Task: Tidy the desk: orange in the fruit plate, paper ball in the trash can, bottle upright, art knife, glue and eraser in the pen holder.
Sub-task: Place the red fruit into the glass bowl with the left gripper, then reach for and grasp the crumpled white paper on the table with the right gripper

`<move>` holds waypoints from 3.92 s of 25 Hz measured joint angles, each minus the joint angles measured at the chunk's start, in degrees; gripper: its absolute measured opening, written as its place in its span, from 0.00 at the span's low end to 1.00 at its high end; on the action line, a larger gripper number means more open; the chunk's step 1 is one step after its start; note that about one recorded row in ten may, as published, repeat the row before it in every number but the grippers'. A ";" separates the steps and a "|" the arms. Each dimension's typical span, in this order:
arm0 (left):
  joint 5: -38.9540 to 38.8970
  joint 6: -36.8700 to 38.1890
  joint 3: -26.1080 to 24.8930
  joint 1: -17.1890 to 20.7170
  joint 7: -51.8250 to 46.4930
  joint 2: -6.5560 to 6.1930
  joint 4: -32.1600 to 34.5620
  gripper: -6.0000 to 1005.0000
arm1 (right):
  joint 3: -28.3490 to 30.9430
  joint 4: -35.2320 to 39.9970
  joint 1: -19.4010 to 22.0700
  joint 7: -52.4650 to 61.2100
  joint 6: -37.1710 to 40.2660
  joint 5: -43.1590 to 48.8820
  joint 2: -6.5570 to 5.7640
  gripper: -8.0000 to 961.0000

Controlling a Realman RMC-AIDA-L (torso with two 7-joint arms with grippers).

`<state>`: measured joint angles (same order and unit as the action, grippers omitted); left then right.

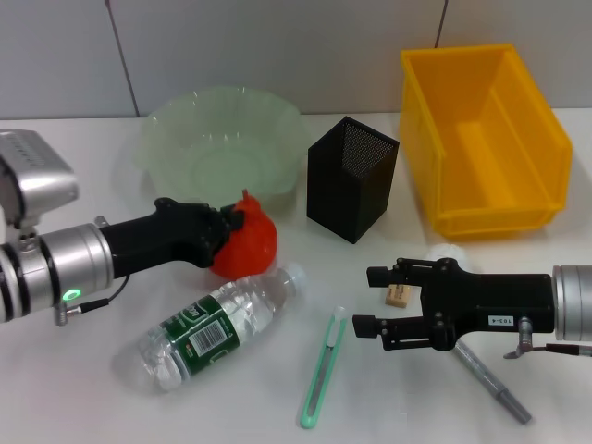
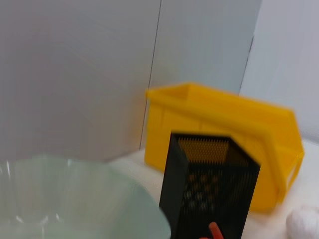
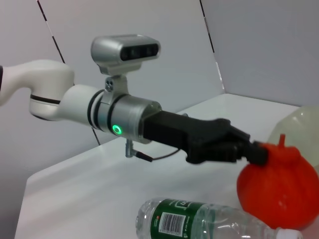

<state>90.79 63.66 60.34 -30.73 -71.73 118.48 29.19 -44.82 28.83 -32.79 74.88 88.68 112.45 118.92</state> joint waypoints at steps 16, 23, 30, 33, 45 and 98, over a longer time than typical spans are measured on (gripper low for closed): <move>-21.61 4.38 0.00 2.24 9.41 0.21 1.56 0.05 | 0.00 0.00 0.10 0.00 0.36 -0.05 0.08 0.86; -25.90 -6.47 -0.13 -4.09 15.53 0.42 -4.70 0.05 | 0.00 -0.37 0.08 -0.55 0.45 -0.05 0.09 0.86; -27.69 -18.13 0.05 -9.37 20.69 0.72 -9.63 0.05 | -0.07 -0.54 -0.12 -0.77 0.42 -0.04 0.09 0.86; -27.75 -19.02 0.04 -9.97 21.15 0.74 -10.09 0.05 | -0.10 -0.54 -0.22 -0.78 0.36 0.00 0.10 0.86; -28.47 -17.65 0.34 -10.57 18.88 0.62 -10.19 0.30 | 0.01 -1.22 -0.44 -1.44 -0.04 -0.02 0.18 0.86; 2.12 27.14 0.04 5.21 -0.33 -4.30 4.13 0.81 | -9.49 23.82 -20.95 57.35 9.95 31.71 -2.62 0.86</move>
<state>92.91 90.80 60.38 -25.53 -72.06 114.18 33.32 -54.31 52.65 -53.74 132.23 98.63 144.16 116.30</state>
